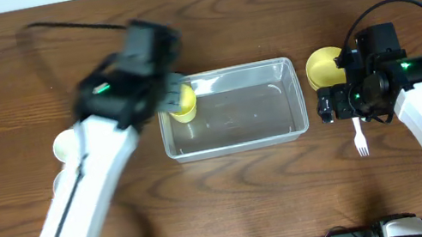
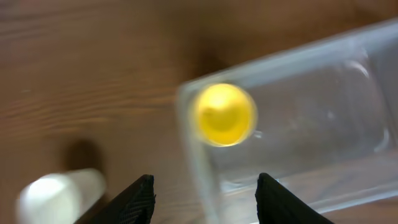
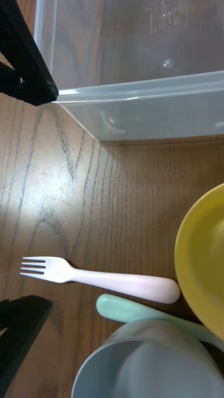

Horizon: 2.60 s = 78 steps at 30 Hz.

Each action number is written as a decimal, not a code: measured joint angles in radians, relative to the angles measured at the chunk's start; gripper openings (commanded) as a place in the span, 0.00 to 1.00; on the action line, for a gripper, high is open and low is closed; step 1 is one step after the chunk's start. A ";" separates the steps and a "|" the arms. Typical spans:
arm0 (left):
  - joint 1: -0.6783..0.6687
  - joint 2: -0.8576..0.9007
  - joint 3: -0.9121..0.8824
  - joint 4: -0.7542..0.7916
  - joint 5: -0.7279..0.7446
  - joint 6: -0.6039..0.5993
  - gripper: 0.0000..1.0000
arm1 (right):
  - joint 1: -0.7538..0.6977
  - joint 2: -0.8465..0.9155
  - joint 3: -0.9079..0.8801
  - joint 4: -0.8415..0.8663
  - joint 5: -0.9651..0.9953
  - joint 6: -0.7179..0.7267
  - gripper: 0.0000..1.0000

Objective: Pack container
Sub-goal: 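Move the left gripper back and grasp the white cup, then place the white cup into the container beside the yellow cup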

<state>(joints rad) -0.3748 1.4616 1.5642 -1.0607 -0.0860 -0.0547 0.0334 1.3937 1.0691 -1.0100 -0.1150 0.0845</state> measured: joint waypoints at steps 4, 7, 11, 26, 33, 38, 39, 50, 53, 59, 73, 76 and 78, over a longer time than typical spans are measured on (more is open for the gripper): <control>0.169 -0.029 0.001 -0.050 -0.032 -0.041 0.57 | 0.000 0.000 0.000 0.000 0.000 0.000 0.99; 0.299 0.002 -0.031 -0.050 -0.034 -0.090 0.57 | 0.000 0.000 0.000 0.000 0.001 0.000 0.99; 0.433 0.062 -0.094 -0.040 -0.013 -0.127 0.57 | 0.000 0.000 0.000 0.001 0.001 0.000 0.99; 0.537 0.386 -0.233 0.085 0.057 -0.166 0.32 | 0.000 0.000 0.000 -0.003 0.002 0.000 0.99; 0.537 0.414 -0.233 0.115 0.059 -0.168 0.06 | 0.000 0.000 0.000 -0.003 0.002 0.000 0.99; 0.526 0.399 -0.233 0.127 0.060 -0.165 0.06 | 0.000 0.000 0.000 -0.003 0.002 0.000 0.99; 0.520 0.391 -0.233 0.125 0.060 -0.161 0.06 | 0.000 0.000 0.000 -0.003 0.002 0.000 0.99; 0.192 0.081 -0.220 0.067 0.060 -0.151 0.06 | 0.000 0.000 0.000 -0.003 0.002 0.000 0.99; 0.061 -0.019 -0.212 0.062 0.061 -0.151 0.06 | 0.000 0.000 0.000 -0.003 0.002 0.000 0.99; -0.145 -0.077 -0.204 0.038 0.061 -0.151 0.06 | 0.000 0.000 0.000 -0.003 0.003 0.000 0.99; -0.232 0.225 -0.212 0.050 0.060 -0.151 0.06 | 0.000 0.000 0.000 -0.005 0.003 0.000 0.99; -0.232 0.293 -0.212 0.059 0.060 -0.151 0.06 | 0.000 0.000 0.000 -0.006 0.003 0.000 0.99; -0.232 0.331 -0.212 0.066 0.060 -0.151 0.07 | 0.000 0.000 0.000 -0.007 0.003 0.000 0.99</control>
<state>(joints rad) -0.6067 1.7927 1.3521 -0.9943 -0.0257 -0.2062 0.0334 1.3941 1.0691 -1.0172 -0.1123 0.0845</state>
